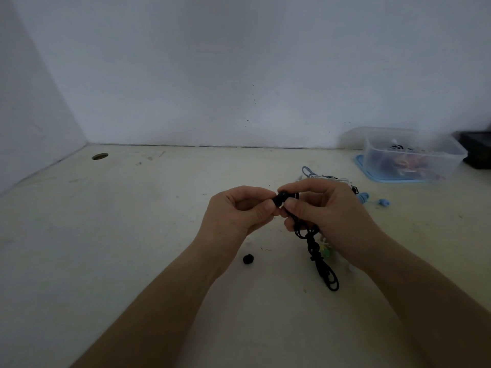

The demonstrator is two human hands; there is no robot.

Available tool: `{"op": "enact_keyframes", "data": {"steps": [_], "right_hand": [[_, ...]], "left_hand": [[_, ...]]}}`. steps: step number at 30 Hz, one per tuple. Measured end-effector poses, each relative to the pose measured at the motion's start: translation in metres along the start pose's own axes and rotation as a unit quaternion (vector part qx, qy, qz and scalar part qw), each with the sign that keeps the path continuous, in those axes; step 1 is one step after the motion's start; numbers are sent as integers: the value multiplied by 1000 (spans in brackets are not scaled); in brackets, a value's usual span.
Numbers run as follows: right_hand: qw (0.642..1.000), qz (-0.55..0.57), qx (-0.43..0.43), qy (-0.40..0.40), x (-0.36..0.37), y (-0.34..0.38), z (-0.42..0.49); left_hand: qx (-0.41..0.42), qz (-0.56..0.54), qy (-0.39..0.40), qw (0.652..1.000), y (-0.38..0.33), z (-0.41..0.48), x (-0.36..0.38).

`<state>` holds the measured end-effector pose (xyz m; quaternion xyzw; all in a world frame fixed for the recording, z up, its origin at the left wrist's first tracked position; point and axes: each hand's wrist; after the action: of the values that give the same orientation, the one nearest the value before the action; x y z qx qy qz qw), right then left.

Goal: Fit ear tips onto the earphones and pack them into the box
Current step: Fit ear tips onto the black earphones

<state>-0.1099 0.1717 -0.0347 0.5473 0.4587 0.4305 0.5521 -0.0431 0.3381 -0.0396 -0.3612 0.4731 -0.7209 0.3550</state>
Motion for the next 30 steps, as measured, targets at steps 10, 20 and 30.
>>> {"op": "enact_keyframes", "data": {"steps": [10, 20, 30], "right_hand": [[999, -27, -28, -16, 0, -1, 1], [1000, -23, -14, 14, -3, 3, 0], [999, -14, -35, -23, 3, -3, 1]], "left_hand": [[1, -15, 3, 1000, 1, 1, -1], [-3, -24, 19, 1000, 1, 2, -2], [4, -53, 10, 999, 3, 1, 1]]}}
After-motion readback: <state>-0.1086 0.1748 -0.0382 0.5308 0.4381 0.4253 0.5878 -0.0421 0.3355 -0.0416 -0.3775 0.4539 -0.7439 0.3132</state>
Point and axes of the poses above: each hand's wrist, its own z-axis towards the middle knuckle, its own x-axis out of the palm, y = z × x, and after that the axes turned 12 degrees about x, right-handed
